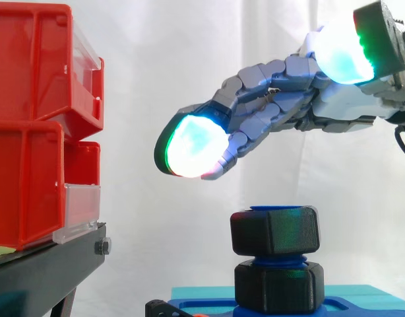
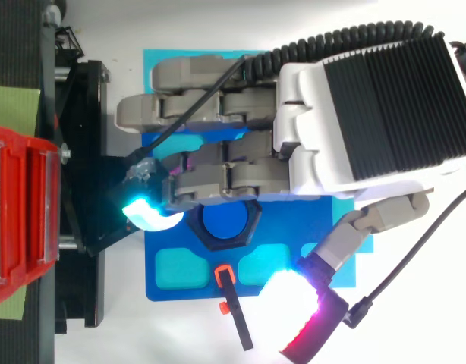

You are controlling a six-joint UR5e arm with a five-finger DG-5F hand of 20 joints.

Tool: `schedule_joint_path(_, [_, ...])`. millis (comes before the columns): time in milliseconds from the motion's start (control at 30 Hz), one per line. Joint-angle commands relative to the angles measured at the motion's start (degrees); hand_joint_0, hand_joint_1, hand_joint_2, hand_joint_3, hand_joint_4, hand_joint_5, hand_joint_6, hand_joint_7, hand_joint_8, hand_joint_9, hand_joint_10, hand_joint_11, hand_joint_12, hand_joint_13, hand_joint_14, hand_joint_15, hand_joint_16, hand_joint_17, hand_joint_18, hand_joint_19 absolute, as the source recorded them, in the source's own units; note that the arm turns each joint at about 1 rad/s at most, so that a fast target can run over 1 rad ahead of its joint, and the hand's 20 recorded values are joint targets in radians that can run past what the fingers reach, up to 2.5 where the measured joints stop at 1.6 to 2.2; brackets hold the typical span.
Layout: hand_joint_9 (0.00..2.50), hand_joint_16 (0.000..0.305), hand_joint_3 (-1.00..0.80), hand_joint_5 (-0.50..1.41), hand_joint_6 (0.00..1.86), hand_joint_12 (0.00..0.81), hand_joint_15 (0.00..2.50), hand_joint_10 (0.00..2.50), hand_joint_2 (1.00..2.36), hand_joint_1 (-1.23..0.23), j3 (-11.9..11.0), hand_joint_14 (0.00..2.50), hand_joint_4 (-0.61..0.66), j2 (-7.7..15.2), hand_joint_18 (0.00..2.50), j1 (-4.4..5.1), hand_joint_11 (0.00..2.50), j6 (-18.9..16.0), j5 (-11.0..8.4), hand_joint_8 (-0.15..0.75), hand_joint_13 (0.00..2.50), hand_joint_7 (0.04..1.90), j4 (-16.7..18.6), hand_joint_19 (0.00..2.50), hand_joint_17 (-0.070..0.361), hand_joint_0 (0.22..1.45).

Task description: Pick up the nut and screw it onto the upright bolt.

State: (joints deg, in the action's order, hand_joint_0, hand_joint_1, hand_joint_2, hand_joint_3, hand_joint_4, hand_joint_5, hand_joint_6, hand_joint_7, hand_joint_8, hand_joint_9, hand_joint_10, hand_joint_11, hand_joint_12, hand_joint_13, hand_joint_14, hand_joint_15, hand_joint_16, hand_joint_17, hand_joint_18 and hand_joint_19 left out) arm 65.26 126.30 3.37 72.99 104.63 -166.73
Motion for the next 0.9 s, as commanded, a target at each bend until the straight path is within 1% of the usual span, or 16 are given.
schedule_joint_path(0, [0.33,0.045,-0.50,-0.08,0.50,0.360,0.00,0.00,1.00,-0.03,0.04,0.00,0.14,0.00,0.00,0.06,0.00,0.04,-0.04,0.188,0.00,0.66,-0.96,0.00,0.101,0.43])
schedule_joint_path(267, [0.36,0.043,-0.50,-0.05,0.50,0.345,0.00,0.00,1.00,-0.04,0.04,0.00,0.14,0.00,0.00,0.06,0.00,1.54,0.22,0.175,0.00,0.71,-2.72,0.00,0.096,0.44])
schedule_joint_path(433, [0.39,0.041,-0.50,-0.05,0.50,0.340,0.00,0.00,1.00,-0.06,0.04,0.00,0.15,0.00,0.00,0.06,0.00,1.54,-0.04,0.178,0.00,0.75,-3.69,0.00,0.093,0.45])
schedule_joint_path(500, [0.37,0.041,-0.50,-0.06,0.50,0.340,0.00,0.00,1.00,-0.05,0.04,0.00,0.16,0.00,0.00,0.06,0.00,1.54,0.05,0.182,0.00,0.75,-4.04,0.00,0.093,0.44])
schedule_joint_path(600, [0.36,0.041,-0.50,-0.07,0.50,0.342,0.00,0.00,1.00,-0.05,0.04,0.00,0.18,0.00,0.00,-0.20,0.00,1.54,0.14,0.187,0.00,0.74,-4.21,0.00,0.093,0.44])
schedule_joint_path(867, [0.37,0.042,-0.50,-0.07,0.50,0.346,0.00,0.00,1.00,-0.08,0.04,0.00,0.17,0.00,0.00,-0.64,0.00,1.54,0.14,0.192,0.01,0.75,-5.53,0.00,0.094,0.44])
